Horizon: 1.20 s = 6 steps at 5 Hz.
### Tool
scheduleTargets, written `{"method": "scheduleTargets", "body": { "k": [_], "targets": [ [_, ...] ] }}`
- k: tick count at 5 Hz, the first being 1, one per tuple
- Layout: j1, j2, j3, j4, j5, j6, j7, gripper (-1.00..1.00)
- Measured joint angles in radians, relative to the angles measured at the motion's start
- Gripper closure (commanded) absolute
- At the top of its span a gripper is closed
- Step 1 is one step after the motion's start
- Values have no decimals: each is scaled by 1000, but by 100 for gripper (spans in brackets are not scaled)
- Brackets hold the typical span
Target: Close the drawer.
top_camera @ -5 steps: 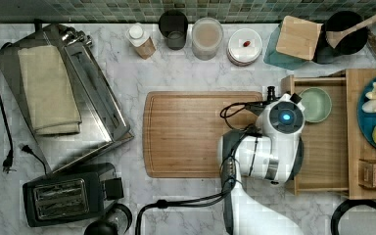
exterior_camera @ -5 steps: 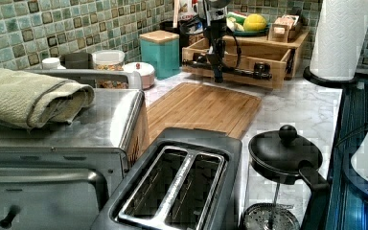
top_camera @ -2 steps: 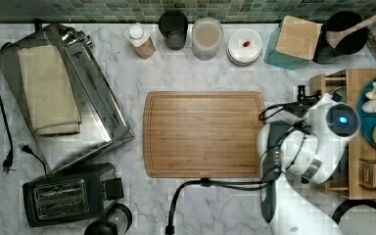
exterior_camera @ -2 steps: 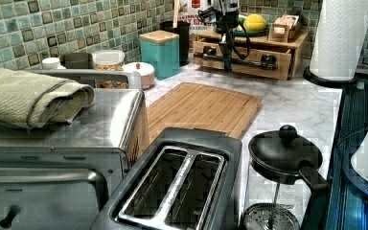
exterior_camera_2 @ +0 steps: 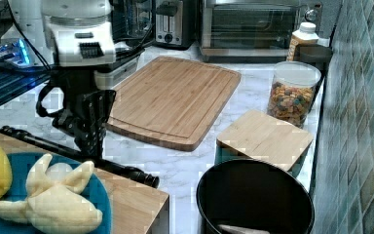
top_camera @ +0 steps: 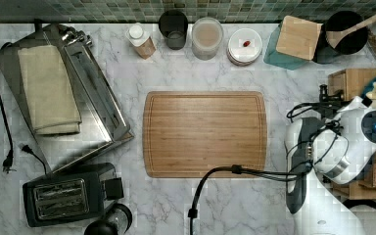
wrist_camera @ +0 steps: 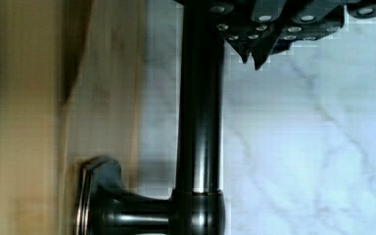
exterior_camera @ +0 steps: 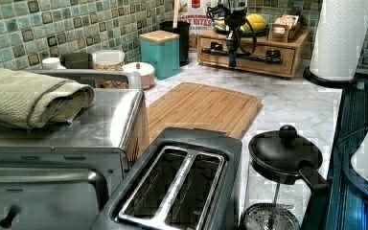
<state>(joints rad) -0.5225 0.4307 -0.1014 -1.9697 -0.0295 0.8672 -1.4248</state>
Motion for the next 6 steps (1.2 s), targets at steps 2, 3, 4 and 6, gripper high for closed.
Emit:
{"method": "scheduleTargets", "body": {
  "k": [2,3,4,6],
  "targets": [
    [9,10,2,14,-31,-6,0,100],
    [9,16,3,20,-29,-7,1,100],
    [10,16,4,21,-30,-10,1,100],
    [9,16,4,21,-29,-6,1,100]
  ]
}}
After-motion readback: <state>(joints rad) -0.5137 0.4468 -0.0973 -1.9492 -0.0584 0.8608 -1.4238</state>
